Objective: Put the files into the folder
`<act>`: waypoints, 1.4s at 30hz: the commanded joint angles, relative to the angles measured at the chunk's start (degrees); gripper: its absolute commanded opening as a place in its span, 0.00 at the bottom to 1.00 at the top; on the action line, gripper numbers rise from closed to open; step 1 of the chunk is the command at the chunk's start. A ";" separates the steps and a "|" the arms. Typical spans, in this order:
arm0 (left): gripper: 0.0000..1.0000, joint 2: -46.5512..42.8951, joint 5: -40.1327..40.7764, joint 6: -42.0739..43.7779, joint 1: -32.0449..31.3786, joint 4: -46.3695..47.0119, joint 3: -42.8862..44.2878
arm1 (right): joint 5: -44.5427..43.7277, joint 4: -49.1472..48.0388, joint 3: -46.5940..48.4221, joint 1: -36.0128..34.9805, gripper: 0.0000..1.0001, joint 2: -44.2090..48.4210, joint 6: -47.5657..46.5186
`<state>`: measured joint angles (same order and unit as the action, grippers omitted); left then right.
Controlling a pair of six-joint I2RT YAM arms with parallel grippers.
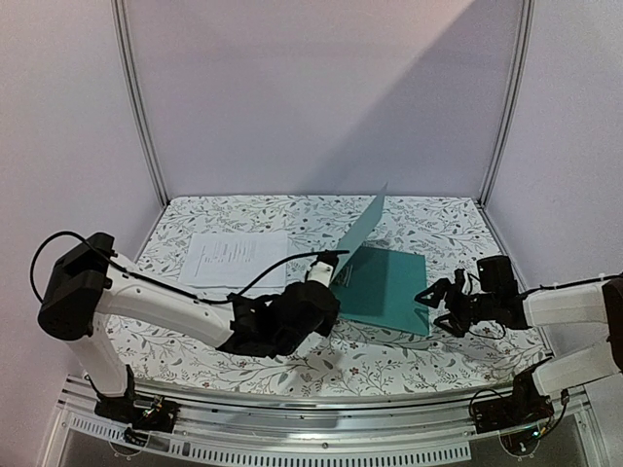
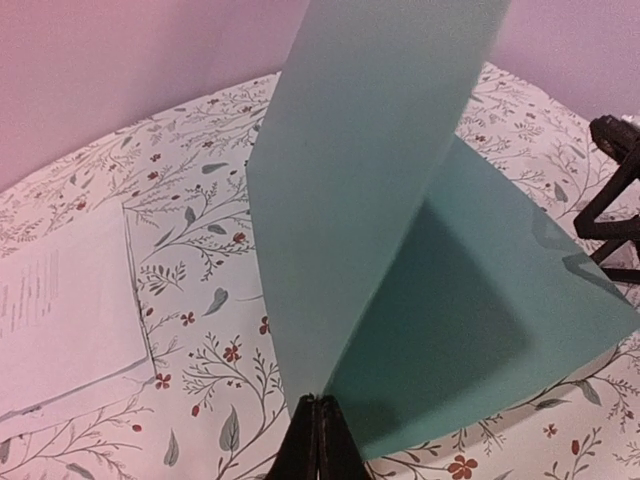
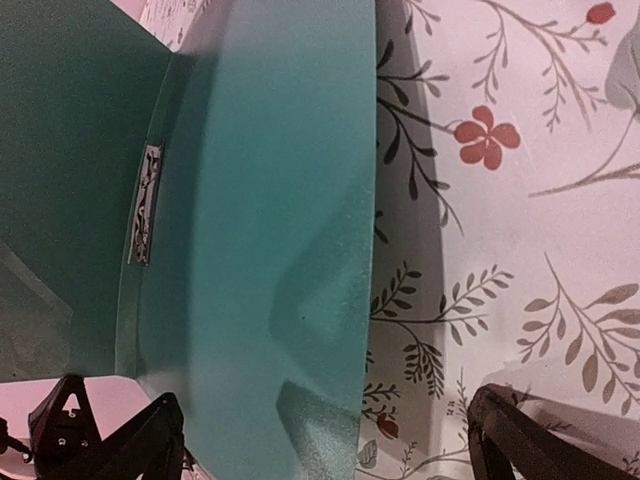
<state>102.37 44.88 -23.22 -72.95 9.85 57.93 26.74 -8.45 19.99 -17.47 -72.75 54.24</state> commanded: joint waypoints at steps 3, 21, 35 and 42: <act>0.00 -2.71 -6.30 -6.96 3.03 2.16 -3.12 | 4.72 -9.49 -1.39 0.25 0.94 -3.22 4.15; 0.00 -6.22 -21.59 -21.84 11.02 9.01 -11.51 | 8.57 -19.63 -1.82 0.16 0.79 -9.62 9.12; 0.46 -2.91 -28.30 0.75 13.51 1.72 -1.40 | 4.80 -10.06 2.52 -0.11 0.83 -4.20 -1.21; 0.59 7.27 -0.64 41.46 1.87 -8.55 6.67 | 3.06 -6.81 2.56 -0.11 0.85 -2.95 -3.20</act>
<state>103.88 27.79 -9.30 -65.34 10.24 64.95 31.59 -18.63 21.85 -17.52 -76.97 53.49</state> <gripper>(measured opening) 0.548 0.844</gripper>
